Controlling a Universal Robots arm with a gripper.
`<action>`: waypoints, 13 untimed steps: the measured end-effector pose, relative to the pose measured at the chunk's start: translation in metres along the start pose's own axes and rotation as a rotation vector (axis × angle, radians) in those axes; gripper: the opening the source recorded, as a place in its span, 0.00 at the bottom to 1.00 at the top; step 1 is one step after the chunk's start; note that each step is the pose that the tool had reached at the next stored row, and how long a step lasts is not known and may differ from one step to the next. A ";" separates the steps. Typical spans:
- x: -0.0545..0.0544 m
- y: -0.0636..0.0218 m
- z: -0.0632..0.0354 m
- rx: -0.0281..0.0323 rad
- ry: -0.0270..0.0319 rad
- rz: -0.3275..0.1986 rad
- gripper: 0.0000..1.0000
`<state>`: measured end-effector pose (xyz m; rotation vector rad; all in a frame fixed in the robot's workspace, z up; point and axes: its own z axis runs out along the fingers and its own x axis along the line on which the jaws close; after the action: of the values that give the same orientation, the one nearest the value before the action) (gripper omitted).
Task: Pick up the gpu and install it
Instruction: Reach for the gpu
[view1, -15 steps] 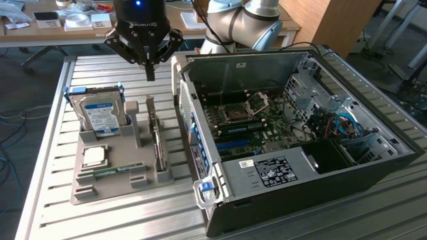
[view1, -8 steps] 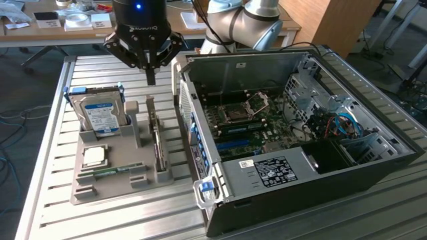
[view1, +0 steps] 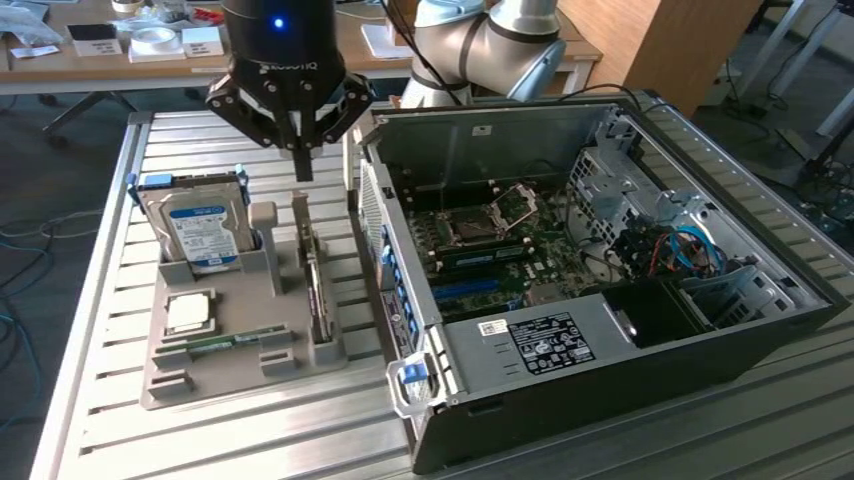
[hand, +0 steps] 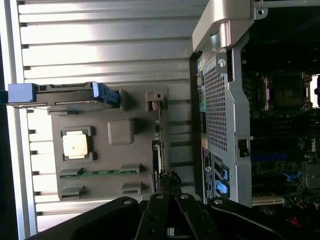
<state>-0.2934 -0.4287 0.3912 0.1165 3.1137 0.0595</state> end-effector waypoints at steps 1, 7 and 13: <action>0.000 -0.0008 0.0000 0.0002 0.0000 0.000 0.11; 0.004 -0.0019 0.0003 0.0002 -0.0001 0.000 0.11; 0.010 -0.0024 0.0007 0.0001 -0.0001 0.000 0.11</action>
<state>-0.3036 -0.4304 0.3902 0.1161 3.1136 0.0592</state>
